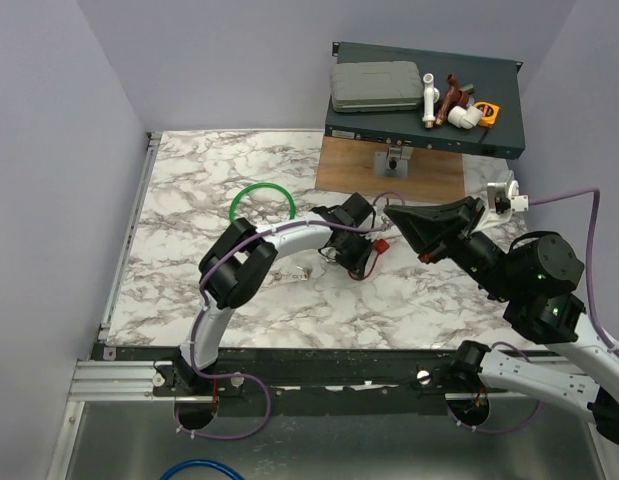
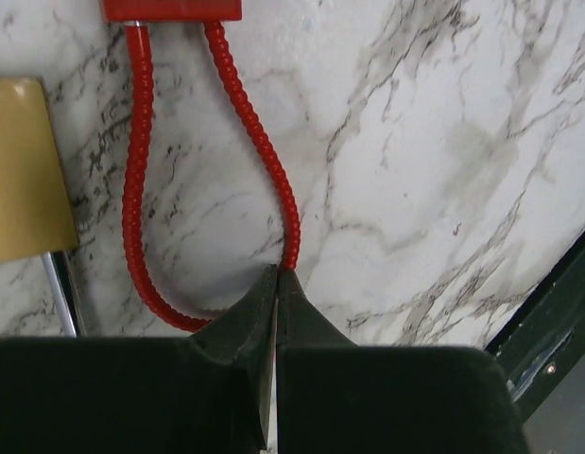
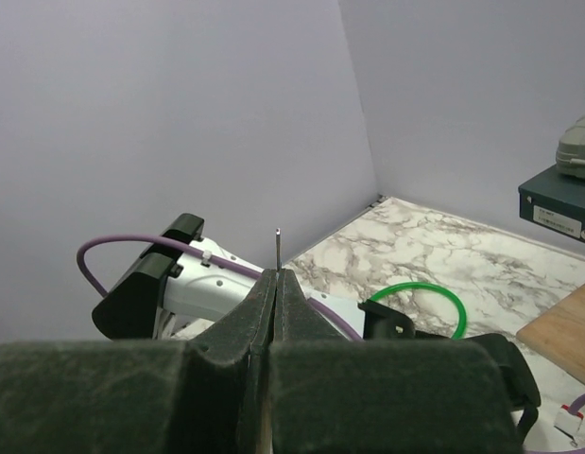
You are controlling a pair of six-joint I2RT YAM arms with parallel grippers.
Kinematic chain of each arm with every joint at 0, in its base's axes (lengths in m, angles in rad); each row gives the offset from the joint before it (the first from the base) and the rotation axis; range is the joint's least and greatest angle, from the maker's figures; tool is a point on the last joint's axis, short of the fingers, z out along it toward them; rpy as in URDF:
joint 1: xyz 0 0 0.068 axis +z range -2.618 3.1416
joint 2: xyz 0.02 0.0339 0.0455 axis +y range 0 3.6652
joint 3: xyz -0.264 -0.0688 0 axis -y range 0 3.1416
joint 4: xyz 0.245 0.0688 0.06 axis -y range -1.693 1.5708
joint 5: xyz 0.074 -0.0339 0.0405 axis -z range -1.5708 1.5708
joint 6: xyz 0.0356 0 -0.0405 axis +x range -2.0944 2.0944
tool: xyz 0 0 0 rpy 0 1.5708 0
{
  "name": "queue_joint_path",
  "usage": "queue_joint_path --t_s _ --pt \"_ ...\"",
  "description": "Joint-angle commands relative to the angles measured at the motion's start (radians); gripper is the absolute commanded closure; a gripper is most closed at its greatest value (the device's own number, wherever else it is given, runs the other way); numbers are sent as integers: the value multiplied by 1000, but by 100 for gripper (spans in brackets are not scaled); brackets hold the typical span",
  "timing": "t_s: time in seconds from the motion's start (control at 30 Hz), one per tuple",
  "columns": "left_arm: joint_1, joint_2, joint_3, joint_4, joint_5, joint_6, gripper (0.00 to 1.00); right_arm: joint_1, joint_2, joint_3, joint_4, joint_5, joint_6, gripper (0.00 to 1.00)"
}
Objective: Unlock with the key
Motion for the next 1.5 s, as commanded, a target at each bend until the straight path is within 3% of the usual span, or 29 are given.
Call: queue_joint_path --t_s 0.0,0.2,0.33,0.37,0.43,0.53,0.6,0.83,1.2,1.47 --pt "5 4 -124 -182 -5 99 100 -5 8 31 -15 -16 11 99" --pt "29 -42 -240 -234 9 172 100 -6 27 32 -13 -19 17 99" --pt "45 -77 -239 -267 79 193 97 -5 35 15 5 -11 21 99" --pt "47 -89 -224 -280 99 197 91 -5 38 11 12 -7 20 99" --pt "47 -121 -192 -309 139 205 63 -4 43 9 17 3 11 99" --pt "46 -190 -166 -294 145 207 40 -5 47 15 31 22 -8 99" --pt "48 -209 -126 -298 143 209 34 -5 52 23 48 28 -21 99" --pt "70 -127 20 -297 15 190 36 -5 62 28 51 41 -43 99" --pt "70 15 118 -286 -56 212 71 -6 50 27 55 49 -57 99" --pt "41 35 102 -255 -116 230 72 -4 42 28 53 32 -55 99"
